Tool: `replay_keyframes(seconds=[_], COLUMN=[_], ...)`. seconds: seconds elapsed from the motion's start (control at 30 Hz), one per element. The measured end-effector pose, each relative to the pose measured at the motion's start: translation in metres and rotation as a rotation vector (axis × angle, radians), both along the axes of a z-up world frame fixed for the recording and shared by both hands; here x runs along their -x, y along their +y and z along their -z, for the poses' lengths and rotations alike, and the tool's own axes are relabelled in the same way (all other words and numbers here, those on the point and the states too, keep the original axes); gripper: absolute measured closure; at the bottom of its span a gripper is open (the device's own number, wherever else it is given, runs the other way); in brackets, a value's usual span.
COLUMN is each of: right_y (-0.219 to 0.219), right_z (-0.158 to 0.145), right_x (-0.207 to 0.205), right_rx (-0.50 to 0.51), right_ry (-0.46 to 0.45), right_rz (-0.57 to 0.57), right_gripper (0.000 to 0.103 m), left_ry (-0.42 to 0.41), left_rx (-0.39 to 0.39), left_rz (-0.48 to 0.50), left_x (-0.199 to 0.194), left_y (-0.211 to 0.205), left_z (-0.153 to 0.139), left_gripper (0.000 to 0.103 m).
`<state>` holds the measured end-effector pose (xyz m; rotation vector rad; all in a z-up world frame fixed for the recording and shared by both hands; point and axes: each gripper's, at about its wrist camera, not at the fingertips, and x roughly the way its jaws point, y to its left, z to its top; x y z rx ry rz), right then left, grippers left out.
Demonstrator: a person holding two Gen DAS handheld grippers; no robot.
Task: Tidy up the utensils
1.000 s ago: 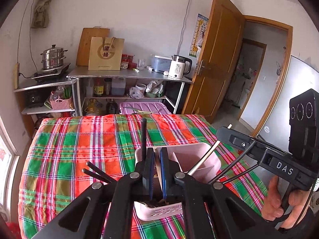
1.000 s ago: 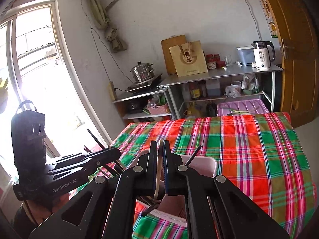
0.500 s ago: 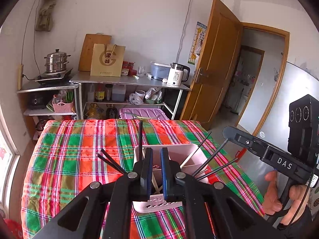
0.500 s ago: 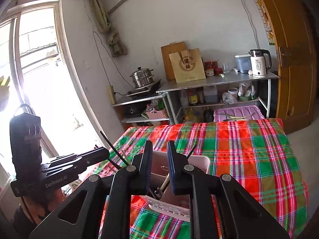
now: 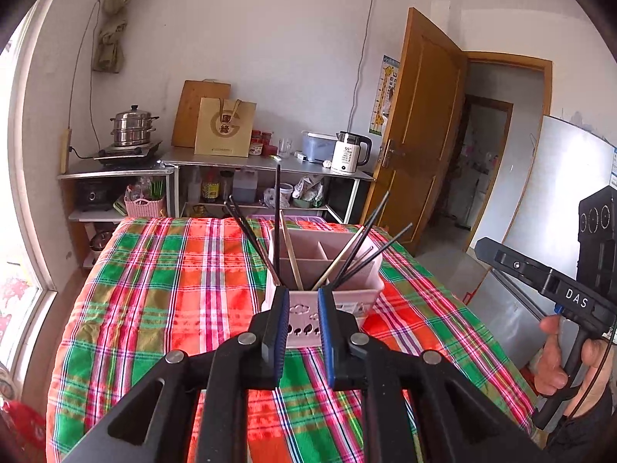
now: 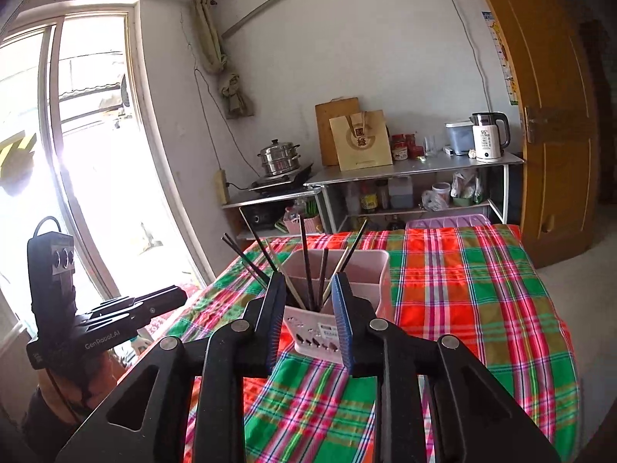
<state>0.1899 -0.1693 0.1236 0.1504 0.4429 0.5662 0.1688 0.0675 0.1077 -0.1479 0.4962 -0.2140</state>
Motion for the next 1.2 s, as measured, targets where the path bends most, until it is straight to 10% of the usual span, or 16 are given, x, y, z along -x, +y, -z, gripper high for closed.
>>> replay_keyframes(seconds=[0.63, 1.2], right_y=[0.004, 0.003], right_z=[0.081, 0.095], right_x=[0.120, 0.140], right_rx=[0.135, 0.161], right_ry=[0.021, 0.015], right_rz=[0.073, 0.096], right_gripper=[0.062, 0.061], left_ry=[0.013, 0.025], left_rx=[-0.075, -0.078], left_rz=[-0.090, -0.105], left_x=[0.114, 0.128], left_y=[-0.035, -0.040], left_z=[0.070, 0.083], left_gripper=[0.080, 0.080])
